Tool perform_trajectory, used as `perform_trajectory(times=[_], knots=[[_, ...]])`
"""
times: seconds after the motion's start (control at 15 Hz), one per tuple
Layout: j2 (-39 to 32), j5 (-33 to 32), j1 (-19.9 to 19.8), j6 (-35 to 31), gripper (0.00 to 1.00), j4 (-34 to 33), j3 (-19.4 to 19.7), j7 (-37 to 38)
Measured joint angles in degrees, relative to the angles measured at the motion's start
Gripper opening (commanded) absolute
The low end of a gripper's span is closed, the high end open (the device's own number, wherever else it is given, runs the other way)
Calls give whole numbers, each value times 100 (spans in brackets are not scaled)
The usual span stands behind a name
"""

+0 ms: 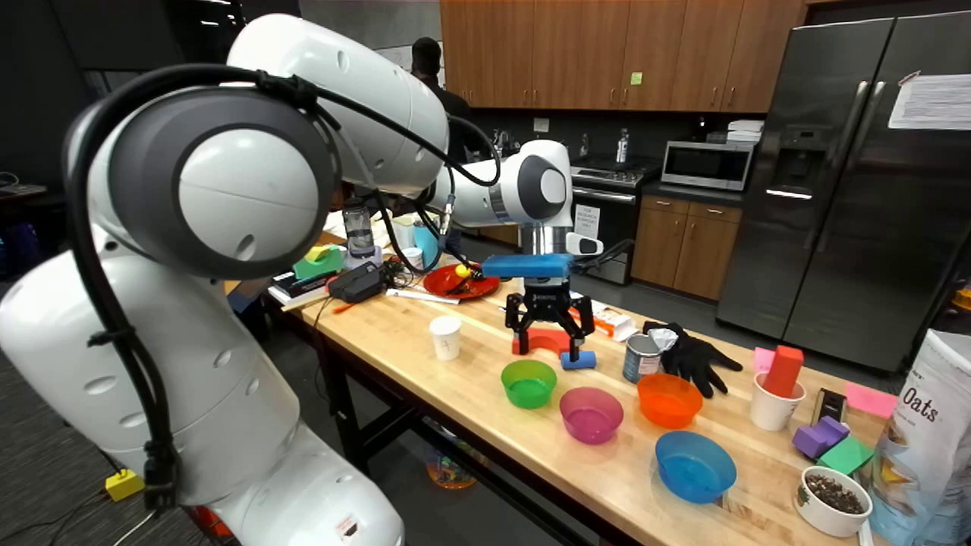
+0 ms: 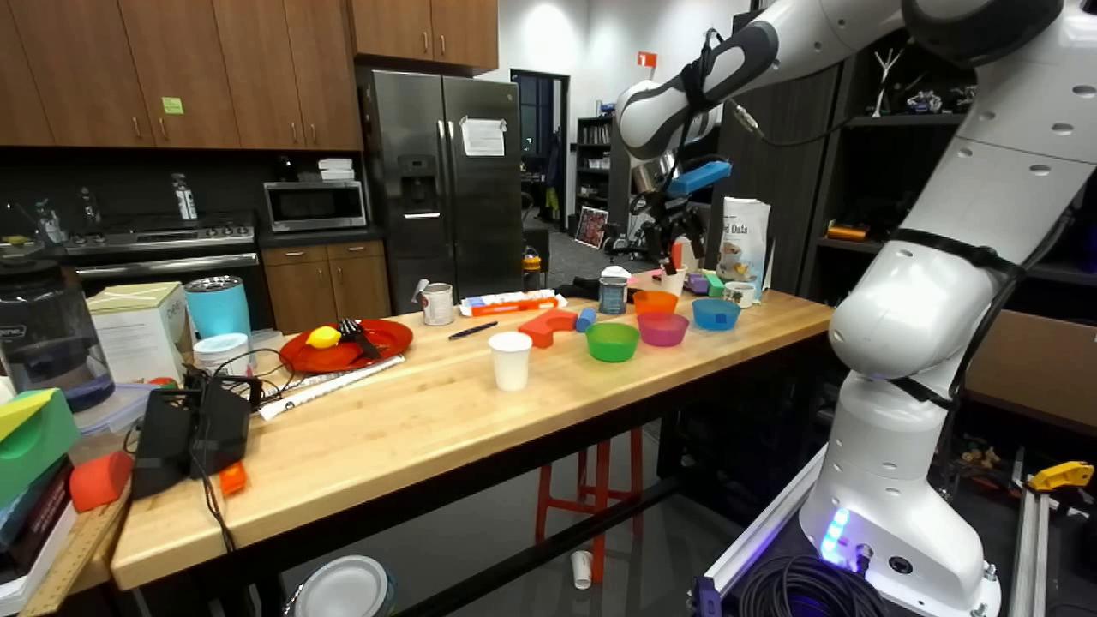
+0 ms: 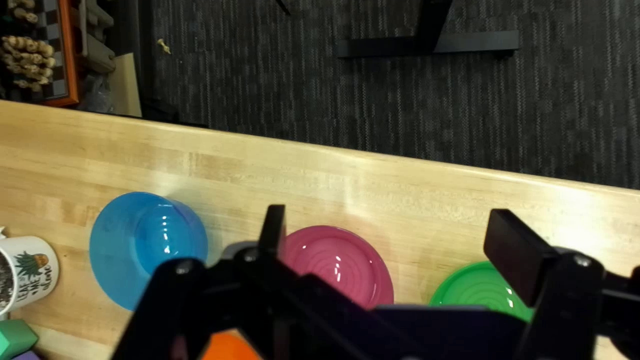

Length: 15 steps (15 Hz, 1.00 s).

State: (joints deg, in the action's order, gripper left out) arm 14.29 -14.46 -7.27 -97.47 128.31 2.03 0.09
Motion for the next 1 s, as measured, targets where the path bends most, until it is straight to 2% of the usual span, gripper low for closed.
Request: perform_trajectory(times=[0.2,0.4,0.6,1.0], knots=[[1,-819,-58,-88,100,4,131,56],[10,-1995,-186,-687,100,145,322,8],[-39,-2630,-226,-1983,100,569,646,-332],[-345,-2818,-29,-4955,100,1669,1467,-879]])
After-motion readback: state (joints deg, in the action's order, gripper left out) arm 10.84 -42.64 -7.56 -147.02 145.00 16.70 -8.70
